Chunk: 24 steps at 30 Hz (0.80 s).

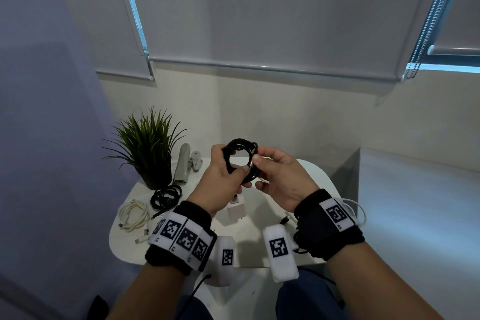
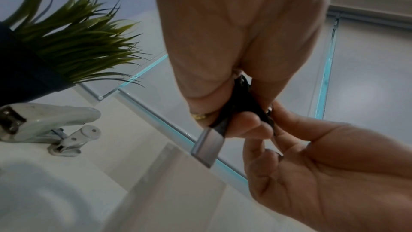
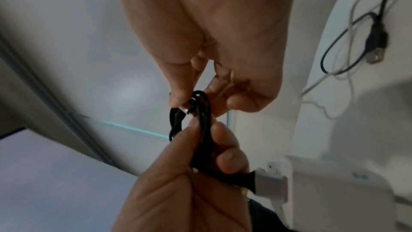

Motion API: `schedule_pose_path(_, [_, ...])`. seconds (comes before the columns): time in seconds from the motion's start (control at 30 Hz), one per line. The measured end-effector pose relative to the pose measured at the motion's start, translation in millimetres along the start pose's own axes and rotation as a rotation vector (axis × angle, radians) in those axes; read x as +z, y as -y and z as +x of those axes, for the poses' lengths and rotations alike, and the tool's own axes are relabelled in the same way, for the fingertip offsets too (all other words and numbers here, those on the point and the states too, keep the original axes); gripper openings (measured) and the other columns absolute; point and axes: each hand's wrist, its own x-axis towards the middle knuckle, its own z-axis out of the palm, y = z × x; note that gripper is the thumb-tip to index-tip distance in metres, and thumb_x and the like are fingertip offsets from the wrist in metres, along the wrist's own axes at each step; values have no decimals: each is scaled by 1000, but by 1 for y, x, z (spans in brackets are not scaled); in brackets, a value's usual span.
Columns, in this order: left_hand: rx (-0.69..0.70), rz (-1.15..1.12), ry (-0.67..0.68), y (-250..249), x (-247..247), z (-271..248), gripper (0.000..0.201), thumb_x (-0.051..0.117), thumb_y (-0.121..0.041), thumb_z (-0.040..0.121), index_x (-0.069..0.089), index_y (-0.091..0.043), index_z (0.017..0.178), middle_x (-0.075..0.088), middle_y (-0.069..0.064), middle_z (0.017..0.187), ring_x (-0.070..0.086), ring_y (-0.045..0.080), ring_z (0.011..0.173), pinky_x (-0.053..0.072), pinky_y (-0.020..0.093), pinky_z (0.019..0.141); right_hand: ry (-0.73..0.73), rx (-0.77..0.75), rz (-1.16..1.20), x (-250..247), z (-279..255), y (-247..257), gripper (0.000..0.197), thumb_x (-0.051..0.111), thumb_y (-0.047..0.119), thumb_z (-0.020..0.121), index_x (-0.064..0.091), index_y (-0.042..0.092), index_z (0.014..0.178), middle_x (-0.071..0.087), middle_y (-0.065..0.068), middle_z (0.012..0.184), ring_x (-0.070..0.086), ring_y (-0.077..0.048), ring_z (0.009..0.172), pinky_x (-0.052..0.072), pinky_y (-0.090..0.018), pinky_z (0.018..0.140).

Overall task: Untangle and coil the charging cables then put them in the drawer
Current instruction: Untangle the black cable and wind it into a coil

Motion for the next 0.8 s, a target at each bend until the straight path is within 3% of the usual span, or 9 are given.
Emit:
schedule_pose_path(0.13, [-9,-23,0,3,2,-1,30,56,-14,92,35,-32,104,60,8,80,58,15,65,44,31,51,-1,-20,-9,0,1,-1,12,56,2,90,59,14,87,60,-9,77,55,-21,62,40,-25,53])
schedule_pose_path(0.27, [-15,-65,-7,3,3,-3,31,52,-8,94,35,-28,110,55,8,85,57,13,63,42,30,49,-60,-212,-353,2,2,-5,14,53,-1,91,54,12,84,57,-10,78,53,-17,63,45,-23,56])
schedule_pose_path(0.43, [-13,-87,-1,2,2,-4,30,49,-5,94,34,-25,111,52,7,88,56,12,59,41,31,51,-79,-313,-539,2,2,-7,21,59,-2,85,49,16,77,60,-11,81,57,-21,71,51,-37,67])
schedule_pose_path(0.53, [-18,-81,4,4,2,-4,30,49,-5,94,35,-26,110,53,6,87,56,13,59,41,30,50,-131,-319,-527,2,2,-7,27,63,-5,80,49,17,72,60,-9,77,56,-21,71,50,-42,72])
schedule_pose_path(0.63, [-17,-83,-4,5,3,-4,30,50,-6,94,35,-27,107,53,6,86,56,15,59,40,31,49,-153,-302,-416,3,0,-6,26,65,-8,78,53,15,71,60,-15,75,55,-23,69,49,-39,70])
schedule_pose_path(0.8, [-8,-104,-18,2,1,-3,30,52,-4,93,38,-30,100,54,6,84,54,7,48,44,41,67,-98,-269,-322,4,-1,3,23,62,-5,84,58,11,67,63,3,56,59,-14,56,51,-27,60])
